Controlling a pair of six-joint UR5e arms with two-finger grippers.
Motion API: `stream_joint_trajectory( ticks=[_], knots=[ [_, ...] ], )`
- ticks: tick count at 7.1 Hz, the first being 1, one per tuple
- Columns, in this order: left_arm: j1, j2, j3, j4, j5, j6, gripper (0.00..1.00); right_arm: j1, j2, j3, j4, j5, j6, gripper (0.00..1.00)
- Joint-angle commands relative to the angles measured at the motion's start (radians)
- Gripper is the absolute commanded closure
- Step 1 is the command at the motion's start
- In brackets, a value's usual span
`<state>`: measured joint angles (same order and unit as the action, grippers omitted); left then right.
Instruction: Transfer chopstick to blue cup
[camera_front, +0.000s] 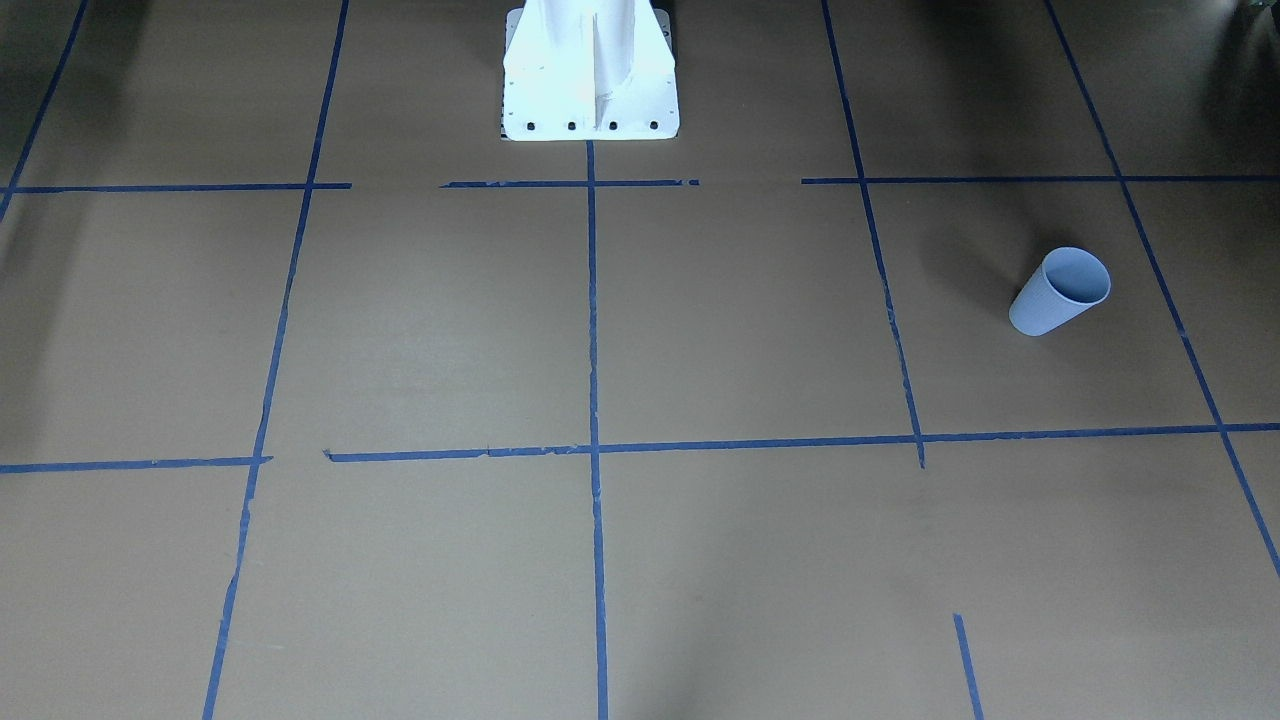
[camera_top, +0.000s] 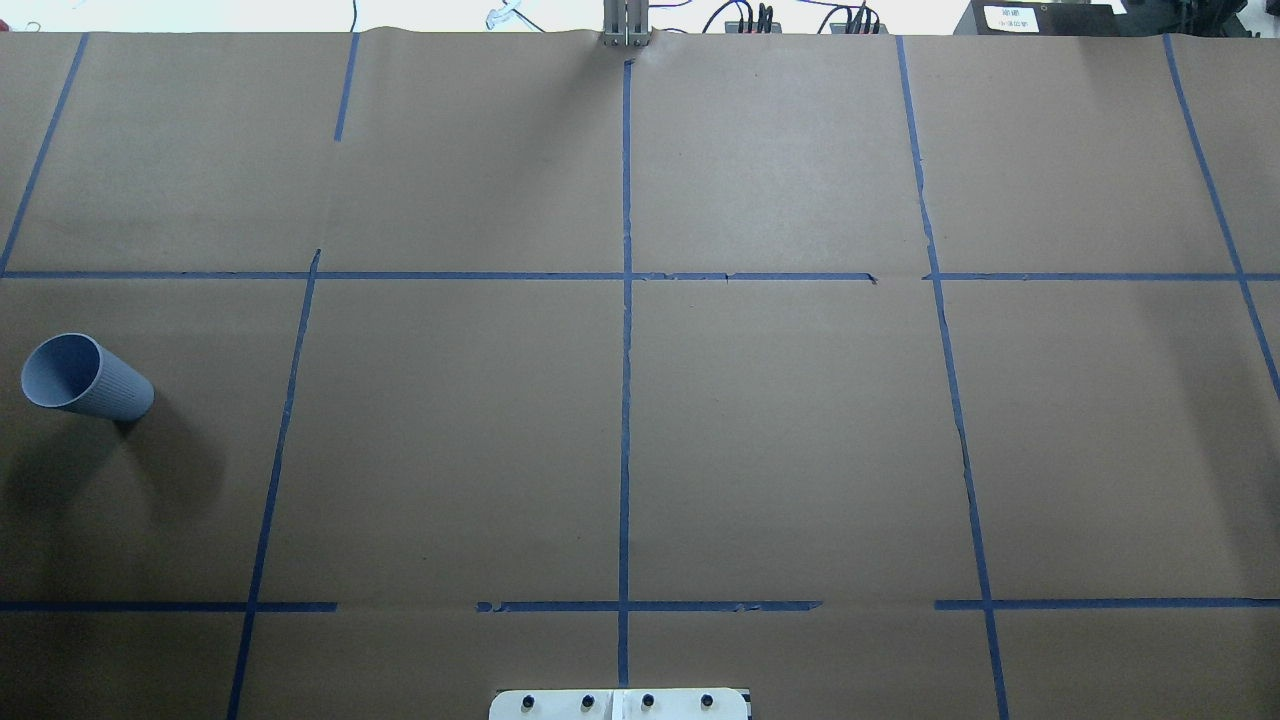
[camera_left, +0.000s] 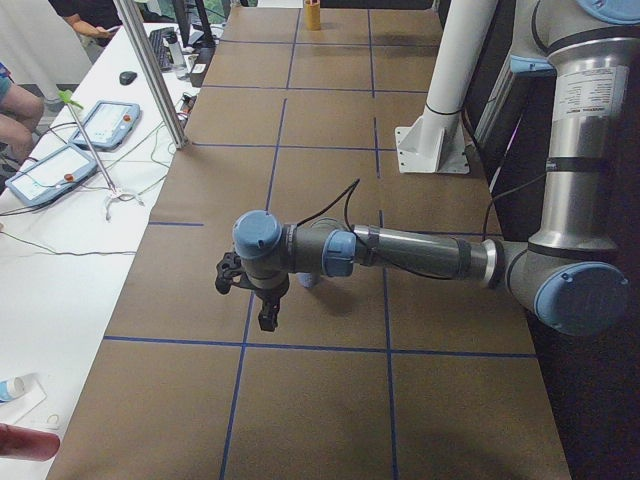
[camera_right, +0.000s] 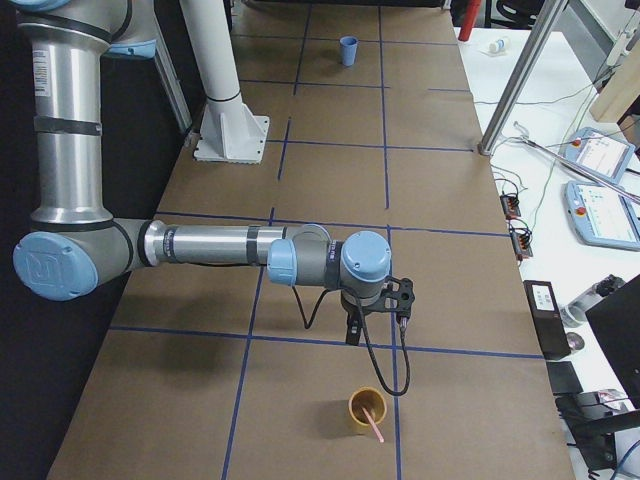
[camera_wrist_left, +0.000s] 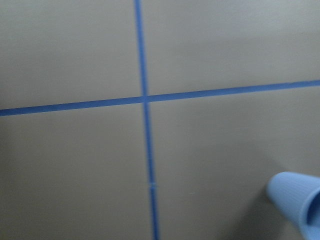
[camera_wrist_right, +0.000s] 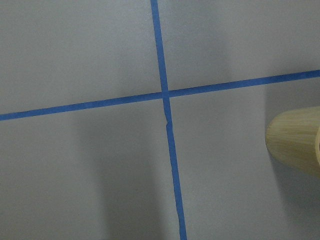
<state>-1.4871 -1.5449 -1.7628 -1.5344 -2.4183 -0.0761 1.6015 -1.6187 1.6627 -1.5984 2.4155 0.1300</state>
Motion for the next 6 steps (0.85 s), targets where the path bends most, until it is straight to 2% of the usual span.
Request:
stream_joint_trajectory(
  ticks=[1,3,5,6],
  knots=[
    [0.129,0.049,-0.110,-0.094,-0.002,-0.236,0.00,0.000,0.002,0.008,0.000,0.001,0.000,0.00],
    [0.233,0.071,-0.058,-0.266,0.030,-0.373,0.00,0.000,0.003,0.009,0.000,0.001,0.000,0.00],
    [0.283,0.066,0.049,-0.421,0.036,-0.441,0.00,0.000,0.005,0.009,0.000,-0.001,0.000,0.00],
    [0.309,0.059,0.077,-0.435,0.035,-0.441,0.00,0.000,0.005,0.009,0.000,-0.001,0.000,0.00]
  ],
)
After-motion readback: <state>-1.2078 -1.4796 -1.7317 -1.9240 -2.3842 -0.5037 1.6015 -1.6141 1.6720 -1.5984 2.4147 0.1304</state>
